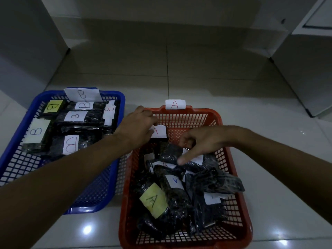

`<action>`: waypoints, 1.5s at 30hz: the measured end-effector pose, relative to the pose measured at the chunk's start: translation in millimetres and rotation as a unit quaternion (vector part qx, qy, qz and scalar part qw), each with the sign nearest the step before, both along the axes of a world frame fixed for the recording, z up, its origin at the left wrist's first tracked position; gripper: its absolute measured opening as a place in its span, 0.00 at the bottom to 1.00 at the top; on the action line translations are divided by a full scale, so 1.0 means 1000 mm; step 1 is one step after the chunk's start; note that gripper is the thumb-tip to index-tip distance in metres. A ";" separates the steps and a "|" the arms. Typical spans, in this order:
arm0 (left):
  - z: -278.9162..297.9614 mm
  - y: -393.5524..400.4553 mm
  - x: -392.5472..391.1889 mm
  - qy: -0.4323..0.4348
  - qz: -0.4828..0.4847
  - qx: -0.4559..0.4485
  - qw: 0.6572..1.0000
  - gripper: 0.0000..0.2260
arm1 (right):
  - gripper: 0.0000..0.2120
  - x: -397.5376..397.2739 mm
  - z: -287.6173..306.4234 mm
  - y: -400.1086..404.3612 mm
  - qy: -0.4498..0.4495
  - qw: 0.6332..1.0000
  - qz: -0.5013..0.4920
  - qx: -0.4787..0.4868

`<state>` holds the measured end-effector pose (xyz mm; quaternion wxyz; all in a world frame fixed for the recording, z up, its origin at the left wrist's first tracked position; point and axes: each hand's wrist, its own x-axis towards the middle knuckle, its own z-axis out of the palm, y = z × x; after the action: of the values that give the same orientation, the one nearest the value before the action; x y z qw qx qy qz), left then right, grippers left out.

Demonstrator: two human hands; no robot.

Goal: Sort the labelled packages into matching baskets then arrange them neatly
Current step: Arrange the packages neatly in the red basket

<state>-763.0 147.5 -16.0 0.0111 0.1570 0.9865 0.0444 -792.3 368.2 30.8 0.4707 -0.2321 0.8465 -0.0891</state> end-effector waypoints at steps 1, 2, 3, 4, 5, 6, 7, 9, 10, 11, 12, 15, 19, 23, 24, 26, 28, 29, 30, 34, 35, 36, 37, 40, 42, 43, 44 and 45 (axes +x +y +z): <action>-0.001 -0.001 0.000 0.005 0.003 -0.004 1.000 0.15 | 0.35 0.003 -0.002 0.001 0.011 1.000 0.018 0.005; -0.001 -0.003 0.001 0.009 0.006 -0.014 1.000 0.16 | 0.34 0.004 -0.006 0.003 0.036 0.999 0.029 0.003; -0.002 -0.005 0.001 0.011 0.010 -0.026 1.000 0.16 | 0.32 0.004 -0.010 0.004 0.058 0.998 0.031 -0.006; -0.002 -0.007 0.001 0.012 0.014 -0.035 0.999 0.17 | 0.30 0.003 -0.012 0.004 0.076 0.997 0.026 -0.020; -0.002 -0.009 0.001 0.013 0.018 -0.036 0.999 0.18 | 0.28 0.001 -0.013 0.005 0.094 0.995 0.017 -0.038; -0.002 -0.011 0.001 0.017 0.025 -0.030 0.999 0.18 | 0.27 -0.002 -0.014 0.006 0.115 0.992 0.003 -0.054; -0.002 -0.013 0.002 0.020 0.034 -0.014 0.999 0.18 | 0.27 -0.005 -0.014 0.007 0.142 0.987 -0.013 -0.069; -0.001 -0.018 0.003 0.027 0.061 0.037 0.997 0.18 | 0.28 -0.009 -0.013 0.006 0.223 0.970 -0.025 -0.094; 0.000 -0.022 0.003 0.033 0.074 0.059 0.995 0.17 | 0.28 -0.011 -0.014 0.003 0.274 0.957 -0.018 -0.097; 0.001 -0.025 0.004 0.035 0.083 0.069 0.994 0.17 | 0.28 -0.012 -0.017 0.000 0.326 0.941 -0.001 -0.091; 0.001 -0.026 0.004 0.035 0.083 0.069 0.994 0.16 | 0.29 -0.013 -0.020 -0.003 0.373 0.925 0.020 -0.073; 0.000 -0.026 0.005 0.030 0.068 0.048 0.996 0.17 | 0.31 -0.015 -0.032 -0.007 0.441 0.894 0.074 0.024; 0.000 -0.021 0.002 0.021 0.060 0.030 0.998 0.18 | 0.33 -0.014 -0.039 -0.008 0.441 0.890 0.105 0.058; -0.001 -0.022 0.000 0.028 0.051 0.023 0.998 0.18 | 0.32 -0.014 -0.048 -0.004 0.390 0.919 0.054 -0.031; -0.002 -0.023 -0.001 0.033 0.040 0.021 0.998 0.20 | 0.31 -0.014 -0.049 -0.003 0.382 0.921 0.036 -0.065; -0.003 -0.023 -0.002 0.028 0.013 0.024 0.999 0.24 | 0.29 -0.014 -0.046 -0.002 0.365 0.923 0.006 -0.125; -0.003 -0.021 -0.003 -0.007 -0.015 0.039 0.999 0.29 | 0.28 -0.014 -0.044 -0.003 0.351 0.922 -0.002 -0.164; -0.003 -0.019 -0.003 -0.026 -0.022 0.042 0.999 0.31 | 0.28 -0.012 -0.043 -0.004 0.343 0.923 -0.003 -0.174; -0.003 -0.017 -0.003 -0.043 -0.023 0.039 0.998 0.33 | 0.27 -0.011 -0.043 -0.004 0.333 0.925 -0.007 -0.182; -0.004 -0.009 -0.003 -0.091 -0.012 0.003 0.996 0.38 | 0.27 -0.006 -0.047 0.002 0.327 0.927 -0.078 -0.166; -0.006 -0.007 -0.003 -0.096 -0.013 -0.011 0.995 0.38 | 0.30 -0.006 -0.047 0.005 0.327 0.928 -0.109 -0.139; -0.007 -0.005 -0.004 -0.098 -0.013 -0.026 0.995 0.37 | 0.34 -0.006 -0.047 0.007 0.316 0.933 -0.138 -0.105; -0.009 -0.002 -0.004 -0.097 -0.010 -0.039 0.994 0.36 | 0.38 -0.005 -0.047 0.009 0.293 0.940 -0.161 -0.067; -0.010 0.005 -0.005 -0.083 0.003 -0.052 0.995 0.32 | 0.46 0.000 -0.048 0.011 0.216 0.960 -0.179 0.016; -0.009 0.006 -0.005 -0.077 0.002 -0.057 0.995 0.29 | 0.48 0.007 -0.049 0.007 0.186 0.964 -0.189 0.027; -0.009 0.006 -0.005 -0.071 0.000 -0.061 0.996 0.28 | 0.48 0.010 -0.049 0.005 0.181 0.963 -0.198 0.020; -0.010 0.005 -0.005 -0.063 0.002 -0.064 0.996 0.27 | 0.46 0.012 -0.047 0.003 0.182 0.961 -0.209 0.006; -0.010 0.003 -0.005 -0.056 0.006 -0.065 0.996 0.26 | 0.43 0.013 -0.043 0.001 0.190 0.957 -0.218 -0.009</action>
<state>-768.0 150.9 -26.2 0.0761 0.1468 0.9862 -0.0110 -779.4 369.7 -11.9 0.2681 -0.0586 0.9496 -0.1517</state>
